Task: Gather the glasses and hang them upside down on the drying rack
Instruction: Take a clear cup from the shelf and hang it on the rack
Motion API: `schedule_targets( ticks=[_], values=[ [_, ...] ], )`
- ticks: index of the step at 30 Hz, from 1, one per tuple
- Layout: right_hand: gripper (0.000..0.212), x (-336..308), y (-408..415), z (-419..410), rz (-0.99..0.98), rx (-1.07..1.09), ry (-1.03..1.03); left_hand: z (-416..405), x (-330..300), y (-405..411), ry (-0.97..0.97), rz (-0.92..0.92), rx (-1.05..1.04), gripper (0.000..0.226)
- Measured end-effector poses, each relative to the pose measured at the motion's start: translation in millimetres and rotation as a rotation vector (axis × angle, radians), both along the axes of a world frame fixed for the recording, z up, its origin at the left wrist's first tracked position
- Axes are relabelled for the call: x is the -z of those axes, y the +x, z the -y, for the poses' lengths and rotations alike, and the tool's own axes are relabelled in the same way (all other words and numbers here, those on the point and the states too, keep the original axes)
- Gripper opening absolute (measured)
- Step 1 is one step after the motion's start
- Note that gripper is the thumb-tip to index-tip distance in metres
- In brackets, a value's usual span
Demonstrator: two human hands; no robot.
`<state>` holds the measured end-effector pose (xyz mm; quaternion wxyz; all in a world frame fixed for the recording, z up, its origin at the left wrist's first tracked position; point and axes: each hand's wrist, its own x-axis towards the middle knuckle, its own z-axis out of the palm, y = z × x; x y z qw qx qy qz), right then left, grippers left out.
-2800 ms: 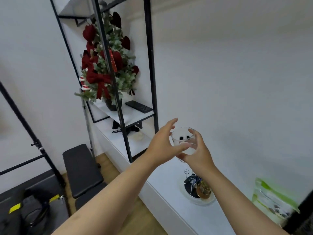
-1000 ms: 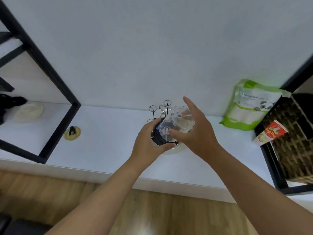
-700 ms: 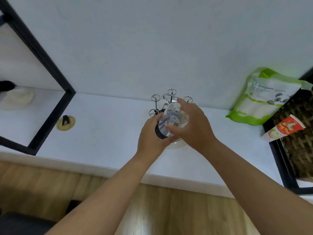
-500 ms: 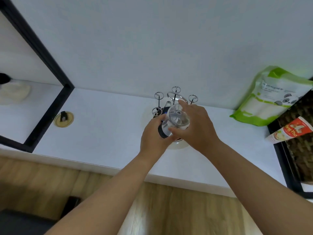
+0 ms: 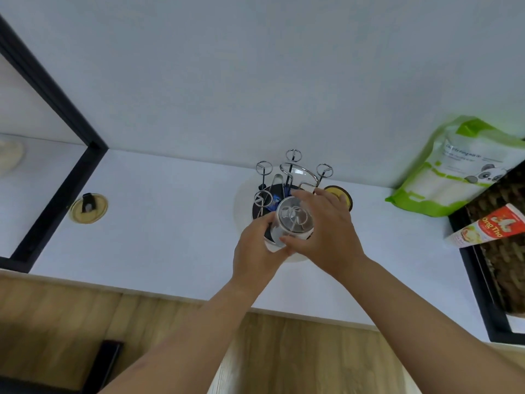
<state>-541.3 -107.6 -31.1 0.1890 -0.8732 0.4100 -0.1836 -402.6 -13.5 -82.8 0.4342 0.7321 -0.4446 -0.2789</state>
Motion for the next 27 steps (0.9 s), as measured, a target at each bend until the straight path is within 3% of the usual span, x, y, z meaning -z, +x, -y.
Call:
schedule_targets(
  ticks=[11,14,20,27],
  values=[
    [0.085,9.3,0.0,4.0,-0.043,0.015,-0.066,-27.5,2.0,57.9,0.07,0.166,0.083,0.082],
    [0.085,12.7,-2.1,7.4,-0.054,0.007,-0.081,-24.3,-17.6,74.2,-0.009,0.128,0.014,0.077],
    [0.082,12.7,-7.1,13.5,-0.086,-0.01,-0.062,14.2,-47.0,75.6,-0.111,0.207,0.055,0.042],
    [0.085,15.8,-25.3,19.7,-0.112,0.001,-0.123,41.5,-55.7,63.3,-0.056,0.364,0.127,0.053]
  ],
)
